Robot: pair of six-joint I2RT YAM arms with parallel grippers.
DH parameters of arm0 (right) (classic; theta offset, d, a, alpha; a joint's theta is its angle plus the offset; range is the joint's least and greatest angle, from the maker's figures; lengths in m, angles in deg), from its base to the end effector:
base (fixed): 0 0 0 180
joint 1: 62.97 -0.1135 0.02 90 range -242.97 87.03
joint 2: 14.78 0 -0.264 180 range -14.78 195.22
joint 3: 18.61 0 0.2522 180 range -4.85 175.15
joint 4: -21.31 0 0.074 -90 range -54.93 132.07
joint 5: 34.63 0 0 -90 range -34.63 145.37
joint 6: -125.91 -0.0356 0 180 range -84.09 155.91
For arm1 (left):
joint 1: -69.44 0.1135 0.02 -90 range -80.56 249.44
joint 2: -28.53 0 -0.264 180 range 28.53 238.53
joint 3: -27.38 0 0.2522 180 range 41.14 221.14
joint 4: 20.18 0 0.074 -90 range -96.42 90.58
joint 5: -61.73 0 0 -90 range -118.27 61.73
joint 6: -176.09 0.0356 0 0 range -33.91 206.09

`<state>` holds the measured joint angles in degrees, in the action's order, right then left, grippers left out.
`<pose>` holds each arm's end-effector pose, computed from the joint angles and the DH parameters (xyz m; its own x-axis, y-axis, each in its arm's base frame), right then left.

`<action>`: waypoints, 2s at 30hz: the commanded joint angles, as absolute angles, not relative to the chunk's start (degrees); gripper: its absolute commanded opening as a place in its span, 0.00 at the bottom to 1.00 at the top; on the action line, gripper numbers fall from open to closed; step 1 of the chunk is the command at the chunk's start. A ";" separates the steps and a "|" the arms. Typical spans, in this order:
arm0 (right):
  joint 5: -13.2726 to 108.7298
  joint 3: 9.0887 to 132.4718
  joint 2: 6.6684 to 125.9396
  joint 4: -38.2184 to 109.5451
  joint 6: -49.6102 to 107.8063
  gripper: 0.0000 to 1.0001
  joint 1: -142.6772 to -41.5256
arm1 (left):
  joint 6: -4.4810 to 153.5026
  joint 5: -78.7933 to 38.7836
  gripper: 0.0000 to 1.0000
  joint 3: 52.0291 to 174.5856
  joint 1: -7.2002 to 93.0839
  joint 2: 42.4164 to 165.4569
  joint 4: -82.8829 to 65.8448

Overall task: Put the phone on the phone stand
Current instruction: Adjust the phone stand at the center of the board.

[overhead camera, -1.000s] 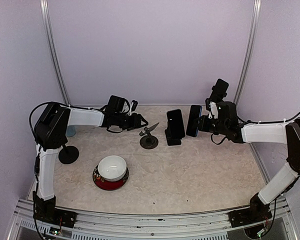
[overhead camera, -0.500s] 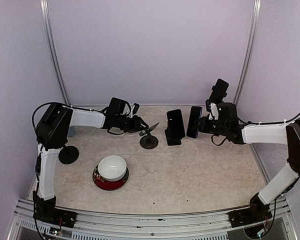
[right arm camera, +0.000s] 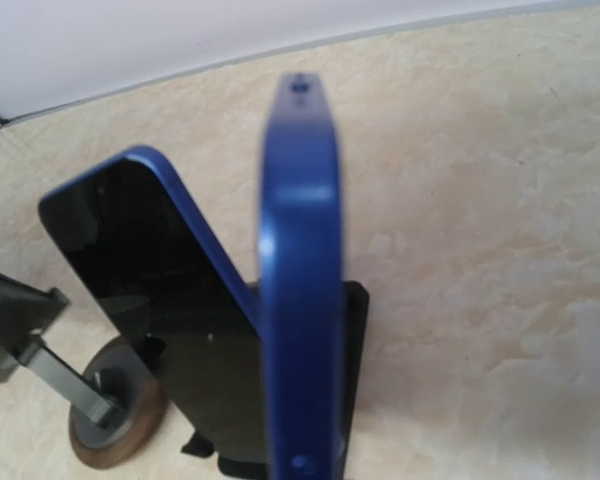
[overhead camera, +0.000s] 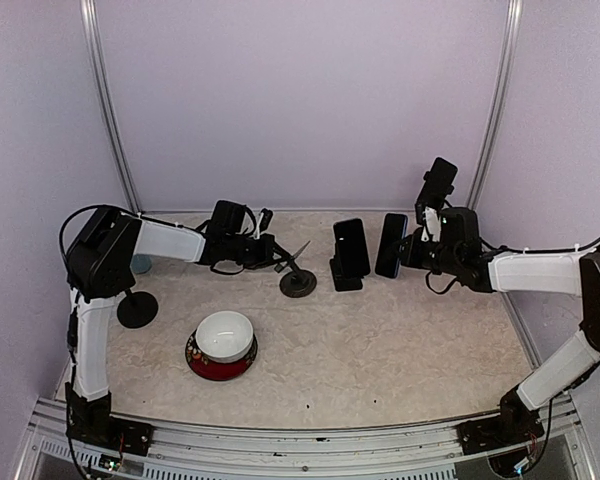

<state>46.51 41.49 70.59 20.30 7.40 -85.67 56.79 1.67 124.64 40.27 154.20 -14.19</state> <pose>0.2989 0.1310 0.2241 -0.5769 0.2699 -0.7709 -0.2680 0.8291 0.4908 0.4125 -0.2506 0.1487 -0.8129 -0.0319 -0.5816 0.4405 0.6196 -0.6497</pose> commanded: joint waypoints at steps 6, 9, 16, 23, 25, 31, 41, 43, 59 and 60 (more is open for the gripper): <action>46.68 39.91 65.75 17.31 7.03 0.00 -85.11 | 50.55 -14.26 0.00 112.10 39.20 140.62 -24.32; 46.53 39.80 65.73 17.19 6.87 0.00 -85.09 | 47.74 -22.26 0.00 109.12 36.46 136.71 -25.52; 45.60 40.06 66.51 16.17 5.86 0.00 -85.12 | 40.50 -44.21 0.00 107.28 26.90 134.36 -25.66; 46.50 41.31 65.99 18.10 6.53 0.00 -85.12 | 29.42 -52.57 0.00 107.78 25.08 137.40 -22.21; 47.01 41.22 65.71 18.15 6.75 0.00 -85.12 | 28.91 -58.79 0.00 109.21 23.75 137.03 -18.97; 45.28 42.23 68.96 16.81 5.30 0.00 -85.13 | 24.14 -69.97 0.00 107.90 21.76 136.22 -16.15; 44.93 45.19 71.25 17.73 5.34 0.00 -86.11 | 11.53 -74.05 0.00 107.60 23.47 136.15 -8.57; 45.10 45.40 71.11 18.15 5.55 0.00 -86.09 | 10.56 -73.81 0.08 107.76 23.47 136.26 -8.40; 46.43 45.11 72.36 18.63 8.54 0.00 -86.09 | 30.40 -66.81 0.69 101.68 23.57 128.22 -19.03; 46.35 45.02 72.67 18.42 8.56 0.00 -86.09 | 33.40 -64.81 0.72 100.30 23.85 126.69 -21.34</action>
<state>45.74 45.06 72.12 21.90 7.33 -85.83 19.07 -68.97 104.38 23.55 133.83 -11.82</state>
